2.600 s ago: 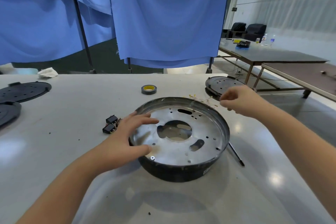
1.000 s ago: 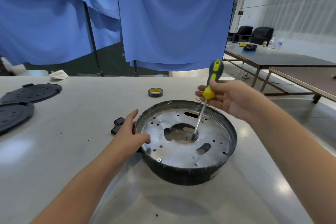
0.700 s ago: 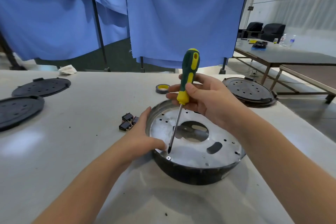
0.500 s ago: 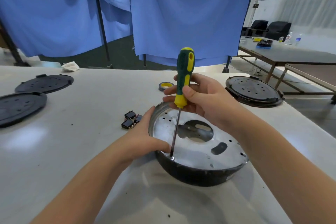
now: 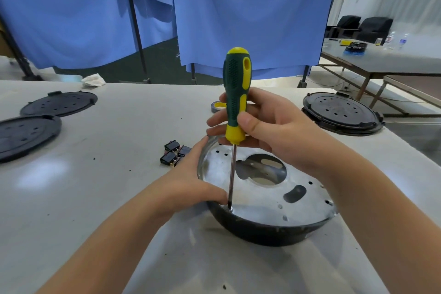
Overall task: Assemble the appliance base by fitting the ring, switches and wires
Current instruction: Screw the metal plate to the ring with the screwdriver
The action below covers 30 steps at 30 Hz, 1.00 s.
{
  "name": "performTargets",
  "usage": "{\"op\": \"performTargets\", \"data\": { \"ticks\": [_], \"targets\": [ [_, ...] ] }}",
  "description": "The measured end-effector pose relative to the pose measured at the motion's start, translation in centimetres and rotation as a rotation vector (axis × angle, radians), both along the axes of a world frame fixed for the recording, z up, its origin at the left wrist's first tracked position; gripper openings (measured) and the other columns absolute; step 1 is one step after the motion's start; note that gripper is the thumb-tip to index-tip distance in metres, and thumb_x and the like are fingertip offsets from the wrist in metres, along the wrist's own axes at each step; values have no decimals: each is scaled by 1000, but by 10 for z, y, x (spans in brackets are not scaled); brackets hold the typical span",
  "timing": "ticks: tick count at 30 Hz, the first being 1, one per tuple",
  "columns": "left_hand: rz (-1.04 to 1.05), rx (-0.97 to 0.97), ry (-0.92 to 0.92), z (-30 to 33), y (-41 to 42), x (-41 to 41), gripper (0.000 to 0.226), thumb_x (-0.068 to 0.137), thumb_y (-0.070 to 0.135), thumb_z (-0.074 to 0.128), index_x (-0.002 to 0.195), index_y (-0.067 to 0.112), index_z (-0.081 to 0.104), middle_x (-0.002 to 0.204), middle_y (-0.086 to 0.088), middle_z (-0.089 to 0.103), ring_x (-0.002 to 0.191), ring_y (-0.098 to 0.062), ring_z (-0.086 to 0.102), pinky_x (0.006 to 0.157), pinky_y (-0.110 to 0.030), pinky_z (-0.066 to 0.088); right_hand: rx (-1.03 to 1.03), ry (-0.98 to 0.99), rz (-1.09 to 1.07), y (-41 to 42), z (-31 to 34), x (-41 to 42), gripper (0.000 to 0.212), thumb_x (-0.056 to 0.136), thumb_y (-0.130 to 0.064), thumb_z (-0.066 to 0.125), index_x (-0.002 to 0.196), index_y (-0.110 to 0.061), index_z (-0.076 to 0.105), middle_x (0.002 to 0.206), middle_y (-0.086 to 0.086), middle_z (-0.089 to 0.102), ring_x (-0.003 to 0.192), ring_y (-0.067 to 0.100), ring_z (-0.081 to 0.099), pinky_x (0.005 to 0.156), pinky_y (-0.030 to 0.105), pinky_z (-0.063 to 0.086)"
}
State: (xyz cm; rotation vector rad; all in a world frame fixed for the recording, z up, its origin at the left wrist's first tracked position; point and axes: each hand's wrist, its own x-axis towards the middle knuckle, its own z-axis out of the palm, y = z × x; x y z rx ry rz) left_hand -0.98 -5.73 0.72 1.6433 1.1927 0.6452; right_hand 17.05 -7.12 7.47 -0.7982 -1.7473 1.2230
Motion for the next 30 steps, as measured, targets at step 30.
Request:
{"op": "performTargets", "data": {
  "ticks": [30],
  "targets": [
    [1,-12,78,-4,3,-3,114,46,29,81,139,57,22,145,18,32,132,-10,34,103,-32,38,-19,36,100,2,8,8,28,92,-6,43,119,-13,51,107,8,70,107,25,66,87,35,55]
  ]
}}
